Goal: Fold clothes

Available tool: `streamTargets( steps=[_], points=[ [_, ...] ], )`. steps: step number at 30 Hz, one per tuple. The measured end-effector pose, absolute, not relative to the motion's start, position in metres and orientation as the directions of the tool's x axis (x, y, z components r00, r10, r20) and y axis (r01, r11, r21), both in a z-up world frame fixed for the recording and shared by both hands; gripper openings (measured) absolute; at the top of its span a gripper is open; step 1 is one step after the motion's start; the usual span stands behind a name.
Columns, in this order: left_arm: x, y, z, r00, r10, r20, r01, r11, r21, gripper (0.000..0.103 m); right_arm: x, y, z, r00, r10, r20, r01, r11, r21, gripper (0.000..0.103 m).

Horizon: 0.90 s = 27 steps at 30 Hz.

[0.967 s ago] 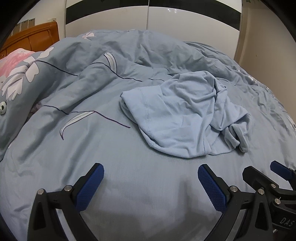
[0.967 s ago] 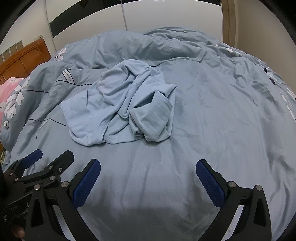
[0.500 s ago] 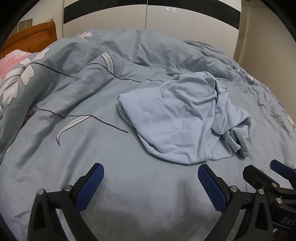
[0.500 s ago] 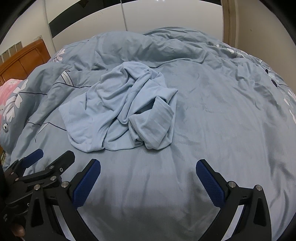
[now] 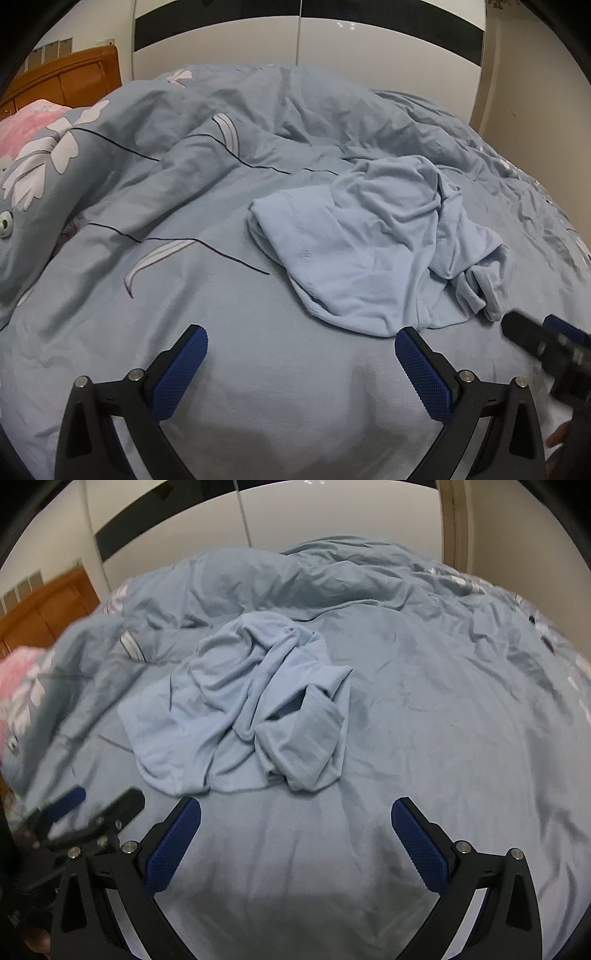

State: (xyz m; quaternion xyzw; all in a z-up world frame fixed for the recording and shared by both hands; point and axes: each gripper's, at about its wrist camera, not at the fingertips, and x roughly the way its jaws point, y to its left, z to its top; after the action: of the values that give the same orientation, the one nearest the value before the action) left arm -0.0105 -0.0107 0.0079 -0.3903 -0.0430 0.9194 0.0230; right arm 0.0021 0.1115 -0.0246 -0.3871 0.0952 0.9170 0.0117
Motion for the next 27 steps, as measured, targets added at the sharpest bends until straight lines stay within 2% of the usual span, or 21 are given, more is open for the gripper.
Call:
streamTargets(
  steps=[2, 5, 8, 10, 11, 12, 14, 17, 27],
  points=[
    [-0.010, -0.016, 0.010, -0.696, 0.089, -0.713, -0.006, -0.993, -0.119, 0.103, -0.003, 0.118, -0.021, -0.712, -0.063, -0.699, -0.106, -0.975, 0.196, 0.103],
    [-0.009, -0.022, 0.012, -0.694, 0.109, -0.712, -0.014, -0.990, -0.138, 0.103, -0.020, 0.118, -0.015, -0.707, -0.028, -0.707, -0.095, -0.986, 0.135, 0.103],
    [-0.002, -0.026, 0.016, -0.698, 0.076, -0.712, -0.006, -0.995, -0.101, 0.103, -0.042, 0.119, -0.014, -0.678, 0.004, -0.735, -0.085, -0.994, 0.073, 0.103],
    [0.003, -0.028, 0.019, -0.701, 0.054, -0.711, 0.000, -0.997, -0.076, 0.103, -0.053, 0.124, -0.018, -0.651, 0.000, -0.759, -0.118, -0.988, 0.101, 0.102],
    [0.006, -0.030, 0.021, -0.702, 0.043, -0.711, 0.003, -0.998, -0.063, 0.103, -0.057, 0.126, -0.021, -0.641, -0.009, -0.767, -0.126, -0.985, 0.117, 0.091],
    [0.008, -0.031, 0.022, -0.704, 0.032, -0.710, 0.005, -0.999, -0.051, 0.103, -0.061, 0.128, -0.024, -0.631, -0.013, -0.776, -0.133, -0.983, 0.125, 0.064],
    [0.013, -0.034, 0.025, -0.706, 0.011, -0.708, 0.011, -1.000, -0.026, 0.103, -0.067, 0.132, -0.030, -0.597, -0.035, -0.801, -0.155, -0.975, 0.159, 0.035],
    [0.020, -0.042, 0.029, -0.693, 0.018, -0.721, 0.003, -1.000, -0.027, 0.103, -0.054, 0.133, -0.018, -0.610, -0.115, -0.784, -0.152, -0.954, 0.258, 0.009],
    [0.077, -0.068, 0.062, -0.670, 0.068, -0.739, 0.001, -0.996, -0.093, 0.103, 0.049, 0.130, 0.069, -0.698, -0.335, -0.633, -0.003, -0.883, 0.470, 0.008]
  ],
)
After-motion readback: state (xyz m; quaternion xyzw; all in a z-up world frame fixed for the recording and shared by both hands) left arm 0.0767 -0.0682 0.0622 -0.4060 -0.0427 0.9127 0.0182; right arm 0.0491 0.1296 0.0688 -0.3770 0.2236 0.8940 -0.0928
